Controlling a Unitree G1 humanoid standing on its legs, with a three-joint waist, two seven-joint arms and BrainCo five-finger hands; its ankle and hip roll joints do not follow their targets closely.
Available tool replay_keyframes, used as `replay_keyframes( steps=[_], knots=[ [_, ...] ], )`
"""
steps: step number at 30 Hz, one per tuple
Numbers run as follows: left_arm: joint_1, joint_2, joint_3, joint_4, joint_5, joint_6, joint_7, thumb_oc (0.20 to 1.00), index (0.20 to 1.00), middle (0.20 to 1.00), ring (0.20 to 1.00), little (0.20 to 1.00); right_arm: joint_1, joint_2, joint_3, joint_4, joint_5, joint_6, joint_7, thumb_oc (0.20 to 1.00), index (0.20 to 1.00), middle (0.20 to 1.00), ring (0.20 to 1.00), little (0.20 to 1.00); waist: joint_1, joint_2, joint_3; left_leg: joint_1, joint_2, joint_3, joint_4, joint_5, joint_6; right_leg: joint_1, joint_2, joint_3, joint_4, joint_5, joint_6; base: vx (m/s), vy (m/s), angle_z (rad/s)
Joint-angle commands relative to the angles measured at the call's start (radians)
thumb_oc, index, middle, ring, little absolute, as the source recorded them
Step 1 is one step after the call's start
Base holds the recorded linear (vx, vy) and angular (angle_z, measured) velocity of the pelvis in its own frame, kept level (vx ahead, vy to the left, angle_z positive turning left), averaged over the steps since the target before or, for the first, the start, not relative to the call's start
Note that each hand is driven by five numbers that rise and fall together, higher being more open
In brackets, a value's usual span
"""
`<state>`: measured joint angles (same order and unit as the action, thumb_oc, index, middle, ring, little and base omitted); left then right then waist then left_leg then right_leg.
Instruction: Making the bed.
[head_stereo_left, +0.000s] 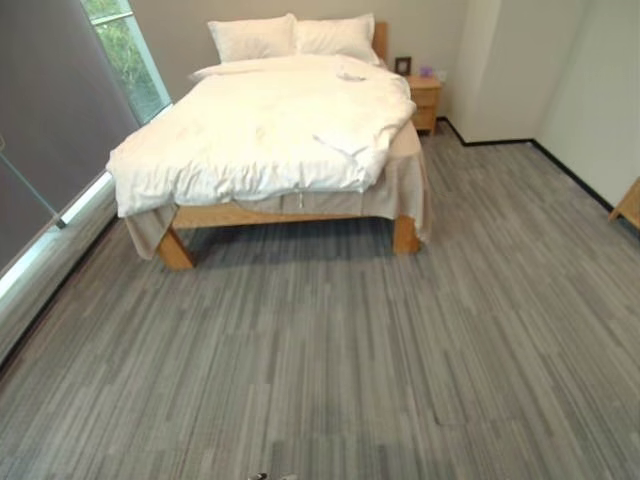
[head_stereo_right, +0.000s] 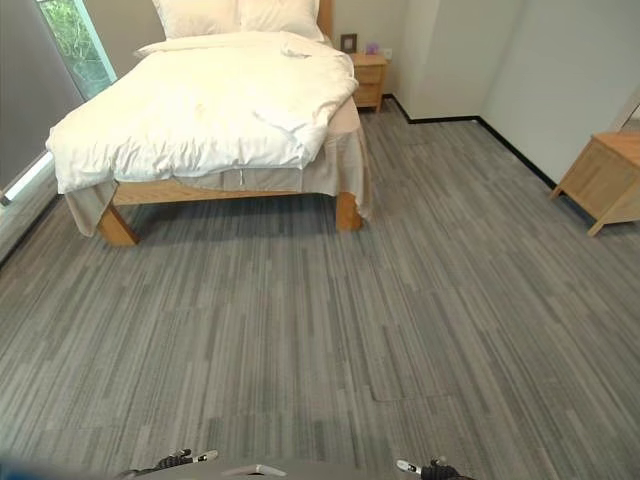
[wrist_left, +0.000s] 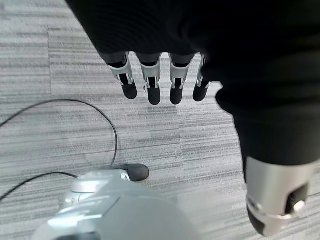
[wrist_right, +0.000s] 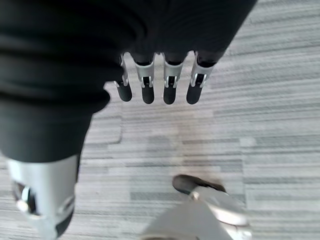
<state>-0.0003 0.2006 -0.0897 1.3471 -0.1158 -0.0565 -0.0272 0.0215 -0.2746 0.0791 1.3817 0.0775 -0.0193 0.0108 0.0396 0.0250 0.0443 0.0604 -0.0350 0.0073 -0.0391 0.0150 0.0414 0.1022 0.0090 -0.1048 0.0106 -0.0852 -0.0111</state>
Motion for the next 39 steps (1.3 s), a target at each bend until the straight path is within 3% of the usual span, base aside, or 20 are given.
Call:
replay_keyframes(
  steps=[1, 6, 9, 14, 22, 27, 34, 37, 38, 39],
  knots=[
    [-0.085, 0.003, 0.023, 0.042, 0.003, -0.026, 0.013, 1.000, 1.000, 1.000, 1.000, 1.000, -0.022, -0.006, 0.005, 0.054, -0.022, 0.000, 0.005, 1.000, 1.000, 1.000, 1.000, 1.000, 0.012, -0.051, 0.010, 0.025, -0.014, -0.043, -0.048, 0.017, -0.016, 0.031, -0.055, -0.020, -0.098, 0.127, 0.080, 0.00, 0.004, -0.04],
    [-0.079, 0.001, 0.058, 0.061, -0.032, -0.025, 0.014, 1.000, 1.000, 1.000, 1.000, 1.000, -0.015, -0.013, -0.031, 0.059, 0.015, -0.005, 0.003, 1.000, 1.000, 1.000, 1.000, 1.000, 0.007, -0.052, 0.006, 0.037, -0.014, -0.035, -0.048, 0.008, -0.016, 0.037, -0.055, -0.014, -0.098, 0.125, 0.082, 0.03, 0.014, -0.07],
    [-0.090, 0.009, 0.099, 0.067, -0.130, -0.022, -0.014, 1.000, 1.000, 1.000, 1.000, 1.000, -0.032, -0.032, -0.083, 0.001, 0.158, -0.029, 0.019, 1.000, 1.000, 1.000, 1.000, 1.000, -0.007, -0.047, -0.001, 0.050, -0.009, -0.017, -0.048, 0.001, -0.020, 0.044, -0.052, -0.001, -0.098, 0.120, 0.084, 0.05, 0.016, -0.14],
    [-0.149, 0.060, 0.100, -0.091, -0.268, -0.061, 0.005, 1.000, 1.000, 1.000, 1.000, 1.000, -0.066, -0.068, -0.144, -0.207, 0.346, -0.077, 0.010, 1.000, 1.000, 1.000, 1.000, 1.000, -0.031, -0.030, -0.008, 0.058, -0.007, -0.001, -0.048, -0.007, -0.027, 0.045, -0.052, 0.011, -0.098, 0.118, 0.086, 0.02, 0.028, -0.10],
    [-0.135, 0.128, 0.057, -0.468, -0.316, -0.101, 0.020, 1.000, 1.000, 1.000, 1.000, 1.000, -0.027, -0.110, -0.157, -0.602, 0.314, -0.104, -0.016, 1.000, 1.000, 1.000, 1.000, 1.000, -0.041, -0.014, 0.006, 0.057, -0.009, 0.006, -0.048, -0.007, -0.027, 0.040, -0.056, 0.013, -0.098, 0.126, 0.096, 0.00, 0.010, -0.02],
    [-0.092, 0.114, 0.098, -0.533, -0.369, -0.108, 0.028, 1.000, 1.000, 1.000, 1.000, 1.000, 0.025, -0.071, -0.142, -0.743, 0.332, -0.107, 0.013, 1.000, 1.000, 1.000, 1.000, 1.000, -0.037, -0.018, 0.032, 0.054, -0.004, 0.038, -0.048, -0.009, -0.022, 0.024, -0.058, 0.025, -0.096, 0.146, 0.101, -0.01, 0.002, -0.12],
    [-0.095, 0.122, 0.102, -0.563, -0.337, -0.109, 0.054, 1.000, 1.000, 1.000, 1.000, 1.000, 0.024, -0.080, -0.136, -0.820, 0.295, -0.106, -0.016, 1.000, 1.000, 1.000, 1.000, 1.000, -0.041, -0.012, 0.069, 0.025, -0.016, 0.046, -0.048, -0.002, -0.013, -0.007, -0.074, 0.040, -0.081, 0.138, 0.107, 0.05, 0.050, -0.17],
    [-0.104, 0.135, 0.093, -0.601, -0.331, -0.109, 0.063, 1.000, 1.000, 1.000, 1.000, 1.000, 0.017, -0.084, -0.136, -0.841, 0.299, -0.109, -0.020, 1.000, 1.000, 1.000, 1.000, 1.000, -0.043, -0.001, 0.083, 0.003, -0.020, 0.038, -0.038, -0.007, 0.000, -0.070, -0.080, 0.047, 0.020, 0.106, 0.105, 0.00, 0.088, -0.01],
    [-0.106, 0.141, 0.096, -0.630, -0.333, -0.110, 0.067, 1.000, 1.000, 1.000, 1.000, 1.000, 0.010, -0.086, -0.134, -0.853, 0.299, -0.111, -0.019, 1.000, 1.000, 1.000, 1.000, 1.000, -0.043, 0.003, 0.098, -0.008, -0.027, 0.039, -0.035, -0.014, 0.014, -0.129, -0.080, 0.058, 0.110, 0.104, 0.114, -0.02, 0.143, -0.05],
    [-0.110, 0.153, 0.099, -0.667, -0.326, -0.112, 0.081, 1.000, 1.000, 1.000, 1.000, 1.000, -0.011, -0.084, -0.111, -0.864, 0.290, -0.111, -0.020, 1.000, 1.000, 1.000, 1.000, 1.000, -0.041, 0.004, 0.127, -0.012, -0.037, 0.054, -0.027, -0.033, 0.044, -0.258, -0.082, 0.064, 0.360, 0.170, 0.147, 0.07, 0.183, -0.29]
  ],
)
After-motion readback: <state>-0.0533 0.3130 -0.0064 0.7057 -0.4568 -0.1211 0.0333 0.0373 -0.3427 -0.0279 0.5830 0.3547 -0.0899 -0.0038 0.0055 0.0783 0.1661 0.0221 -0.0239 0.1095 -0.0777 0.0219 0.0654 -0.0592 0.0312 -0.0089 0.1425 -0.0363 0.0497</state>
